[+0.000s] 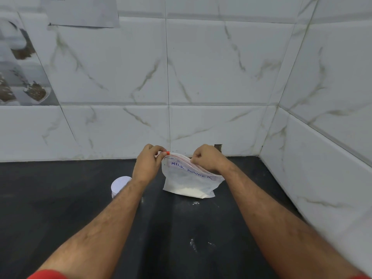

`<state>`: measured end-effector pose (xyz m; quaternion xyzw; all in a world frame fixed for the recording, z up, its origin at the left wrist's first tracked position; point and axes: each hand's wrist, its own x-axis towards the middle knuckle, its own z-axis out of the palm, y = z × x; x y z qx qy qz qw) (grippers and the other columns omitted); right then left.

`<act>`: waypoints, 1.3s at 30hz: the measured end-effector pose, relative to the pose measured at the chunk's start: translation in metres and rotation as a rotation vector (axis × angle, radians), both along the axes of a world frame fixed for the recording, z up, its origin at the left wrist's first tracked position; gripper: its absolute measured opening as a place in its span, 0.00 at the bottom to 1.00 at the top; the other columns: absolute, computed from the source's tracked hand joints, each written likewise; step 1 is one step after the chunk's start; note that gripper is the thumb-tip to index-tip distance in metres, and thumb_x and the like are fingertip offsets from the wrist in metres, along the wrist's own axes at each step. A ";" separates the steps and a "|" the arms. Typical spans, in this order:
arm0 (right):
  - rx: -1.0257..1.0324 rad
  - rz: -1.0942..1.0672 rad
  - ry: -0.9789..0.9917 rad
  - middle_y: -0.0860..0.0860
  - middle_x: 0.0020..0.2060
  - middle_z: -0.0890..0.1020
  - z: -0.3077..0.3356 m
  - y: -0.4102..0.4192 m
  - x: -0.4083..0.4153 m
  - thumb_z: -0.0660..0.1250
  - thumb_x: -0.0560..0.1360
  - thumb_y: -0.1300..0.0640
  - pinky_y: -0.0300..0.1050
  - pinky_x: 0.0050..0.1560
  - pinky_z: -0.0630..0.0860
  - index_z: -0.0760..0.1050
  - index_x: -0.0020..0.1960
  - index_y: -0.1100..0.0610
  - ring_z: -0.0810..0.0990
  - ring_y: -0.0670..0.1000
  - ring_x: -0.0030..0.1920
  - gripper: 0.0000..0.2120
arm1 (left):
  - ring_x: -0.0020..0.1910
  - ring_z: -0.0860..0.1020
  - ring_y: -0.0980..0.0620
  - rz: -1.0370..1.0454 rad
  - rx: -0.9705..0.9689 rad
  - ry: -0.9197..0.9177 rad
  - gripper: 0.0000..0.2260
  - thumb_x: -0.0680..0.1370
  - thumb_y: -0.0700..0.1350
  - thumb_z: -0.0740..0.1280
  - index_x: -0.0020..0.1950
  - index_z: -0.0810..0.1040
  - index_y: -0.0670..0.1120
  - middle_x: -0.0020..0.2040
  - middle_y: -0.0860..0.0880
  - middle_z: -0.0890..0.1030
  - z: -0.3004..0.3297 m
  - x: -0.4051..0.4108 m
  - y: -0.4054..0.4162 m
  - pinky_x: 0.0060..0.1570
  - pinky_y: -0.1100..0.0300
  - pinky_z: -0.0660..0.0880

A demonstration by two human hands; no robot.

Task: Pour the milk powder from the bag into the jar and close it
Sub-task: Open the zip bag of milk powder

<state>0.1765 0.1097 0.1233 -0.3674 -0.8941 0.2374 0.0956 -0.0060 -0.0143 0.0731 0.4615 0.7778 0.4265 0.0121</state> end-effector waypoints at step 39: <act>0.081 -0.367 0.041 0.54 0.37 0.83 -0.005 0.080 0.027 0.63 0.72 0.62 0.45 0.34 0.73 0.77 0.39 0.58 0.78 0.55 0.37 0.05 | 0.37 0.75 0.45 0.048 -0.387 0.267 0.10 0.74 0.48 0.64 0.33 0.72 0.48 0.30 0.51 0.73 0.076 0.035 0.094 0.34 0.59 0.67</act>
